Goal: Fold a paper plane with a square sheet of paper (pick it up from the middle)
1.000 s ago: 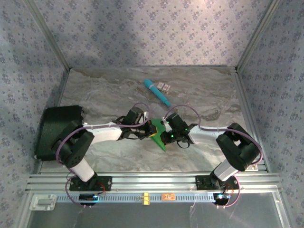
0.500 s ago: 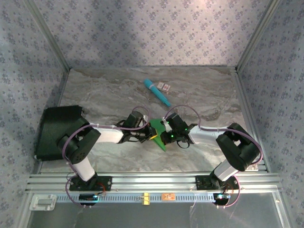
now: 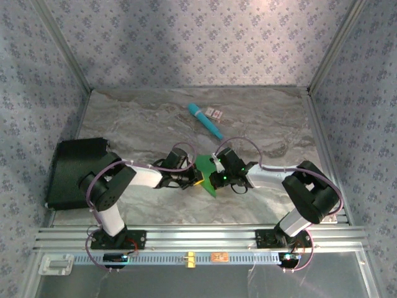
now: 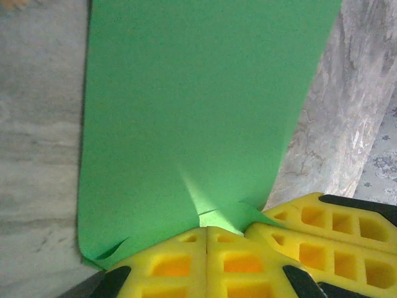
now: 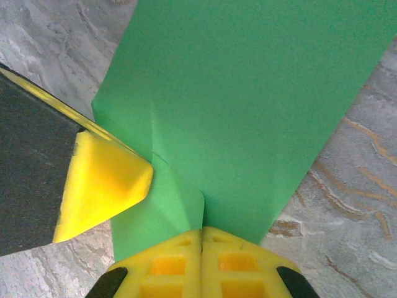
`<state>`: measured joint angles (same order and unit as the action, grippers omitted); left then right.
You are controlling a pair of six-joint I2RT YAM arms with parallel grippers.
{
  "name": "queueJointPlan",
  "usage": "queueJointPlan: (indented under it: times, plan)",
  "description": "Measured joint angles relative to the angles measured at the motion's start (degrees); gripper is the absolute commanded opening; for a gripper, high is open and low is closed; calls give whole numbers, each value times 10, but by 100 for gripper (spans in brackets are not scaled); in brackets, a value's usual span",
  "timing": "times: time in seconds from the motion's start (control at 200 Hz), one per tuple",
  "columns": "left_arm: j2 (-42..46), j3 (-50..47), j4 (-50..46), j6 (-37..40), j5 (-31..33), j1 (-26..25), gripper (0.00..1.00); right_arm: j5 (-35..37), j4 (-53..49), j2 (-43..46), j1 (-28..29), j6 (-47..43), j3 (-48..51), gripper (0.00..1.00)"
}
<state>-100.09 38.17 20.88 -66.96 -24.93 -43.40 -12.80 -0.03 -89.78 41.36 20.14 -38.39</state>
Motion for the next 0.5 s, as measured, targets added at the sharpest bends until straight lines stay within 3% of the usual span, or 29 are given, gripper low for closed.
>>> queueJointPlan:
  times: [0.08,0.195,0.36,0.5]
  plan:
    - [0,0,0,0,0,0,5,0,0,1,0,0,0,0]
    - [-1,0,2,3,1,0,5,0,-2,7,-2,1,0,10]
    - [-1,0,1,10,1,0,5,-5,-21,47,-20,19,0,39]
    - [-1,0,0,11,1,0,5,-42,-33,95,-51,34,1,38]
